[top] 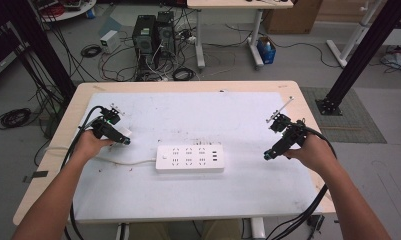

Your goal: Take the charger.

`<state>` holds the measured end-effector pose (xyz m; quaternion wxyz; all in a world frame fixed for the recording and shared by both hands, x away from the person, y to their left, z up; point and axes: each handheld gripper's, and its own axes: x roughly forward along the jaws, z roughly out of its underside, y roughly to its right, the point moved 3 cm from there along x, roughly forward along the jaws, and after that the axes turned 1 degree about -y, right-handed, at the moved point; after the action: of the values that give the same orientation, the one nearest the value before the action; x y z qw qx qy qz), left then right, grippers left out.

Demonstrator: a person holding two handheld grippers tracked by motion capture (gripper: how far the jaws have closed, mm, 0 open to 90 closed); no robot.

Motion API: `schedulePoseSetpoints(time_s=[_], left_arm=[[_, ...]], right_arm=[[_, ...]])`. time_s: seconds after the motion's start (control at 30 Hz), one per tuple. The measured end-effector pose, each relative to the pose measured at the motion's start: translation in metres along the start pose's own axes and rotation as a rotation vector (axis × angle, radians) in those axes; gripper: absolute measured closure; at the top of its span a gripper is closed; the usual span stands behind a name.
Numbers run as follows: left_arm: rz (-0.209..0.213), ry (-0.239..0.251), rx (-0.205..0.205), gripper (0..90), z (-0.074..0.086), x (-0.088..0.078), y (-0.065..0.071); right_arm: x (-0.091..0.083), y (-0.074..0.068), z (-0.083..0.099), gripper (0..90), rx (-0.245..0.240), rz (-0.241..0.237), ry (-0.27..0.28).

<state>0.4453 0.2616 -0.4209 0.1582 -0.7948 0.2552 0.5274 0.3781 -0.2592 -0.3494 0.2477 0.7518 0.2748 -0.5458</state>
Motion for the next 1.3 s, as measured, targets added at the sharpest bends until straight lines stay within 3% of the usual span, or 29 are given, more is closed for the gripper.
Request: schedulePoseSetpoints(time_s=[0.33,0.47,0.7,0.93,1.03,1.3], left_arm=[[0.043,0.082,0.087,42.7,-0.015,-0.048,0.022],[0.066,0.079,0.149,42.7,-0.02,-0.06,0.036],[0.07,0.095,0.196,42.7,-0.023,-0.077,0.057],[0.071,0.128,0.221,42.7,-0.024,-0.087,0.068],[0.069,0.117,0.249,42.7,-0.025,-0.087,0.07],[0.08,0.137,0.273,42.7,-0.029,-0.09,0.078]], right_arm=[[-0.001,-0.003,0.003,1.5,-0.005,-0.005,0.016],[-0.002,-0.004,0.003,1.5,-0.008,-0.005,0.021],[-0.004,-0.007,0.002,1.5,-0.013,-0.011,0.041],[-0.006,-0.009,0.002,1.5,-0.023,-0.012,0.055],[-0.006,-0.009,0.002,1.5,-0.014,-0.015,0.053],[-0.01,-0.013,0.003,1.5,-0.014,-0.008,0.064]])
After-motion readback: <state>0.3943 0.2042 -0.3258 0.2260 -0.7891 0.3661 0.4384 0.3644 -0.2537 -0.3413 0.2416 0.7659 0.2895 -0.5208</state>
